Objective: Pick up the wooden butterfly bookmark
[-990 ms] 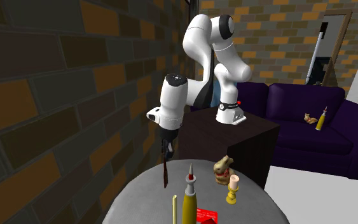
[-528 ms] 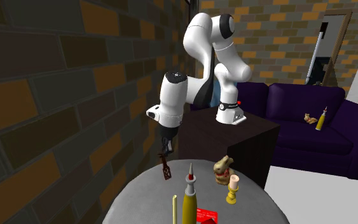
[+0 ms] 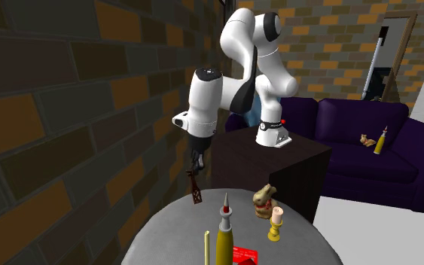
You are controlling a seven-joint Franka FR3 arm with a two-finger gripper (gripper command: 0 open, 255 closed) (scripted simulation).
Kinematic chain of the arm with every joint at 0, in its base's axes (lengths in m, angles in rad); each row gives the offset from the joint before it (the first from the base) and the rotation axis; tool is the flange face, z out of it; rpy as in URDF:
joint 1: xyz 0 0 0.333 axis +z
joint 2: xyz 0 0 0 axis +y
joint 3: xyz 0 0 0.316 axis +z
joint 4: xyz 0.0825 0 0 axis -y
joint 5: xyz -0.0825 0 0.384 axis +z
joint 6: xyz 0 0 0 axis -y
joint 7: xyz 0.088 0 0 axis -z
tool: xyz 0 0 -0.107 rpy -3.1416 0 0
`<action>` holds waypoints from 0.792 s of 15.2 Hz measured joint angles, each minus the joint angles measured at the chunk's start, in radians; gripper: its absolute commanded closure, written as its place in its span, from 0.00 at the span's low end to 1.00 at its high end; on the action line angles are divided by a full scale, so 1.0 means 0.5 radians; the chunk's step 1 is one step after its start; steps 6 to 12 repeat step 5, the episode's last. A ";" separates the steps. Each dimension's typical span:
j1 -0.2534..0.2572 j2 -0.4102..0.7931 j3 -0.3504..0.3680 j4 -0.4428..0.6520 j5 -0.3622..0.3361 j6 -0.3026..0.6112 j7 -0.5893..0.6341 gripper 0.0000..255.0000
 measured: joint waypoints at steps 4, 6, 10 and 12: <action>-0.010 -0.061 0.023 0.019 0.042 -0.070 -0.036 1.00; -0.012 -0.068 0.025 0.022 0.047 -0.080 -0.041 1.00; -0.012 -0.068 0.025 0.022 0.047 -0.080 -0.041 1.00; -0.012 -0.068 0.025 0.022 0.047 -0.080 -0.041 1.00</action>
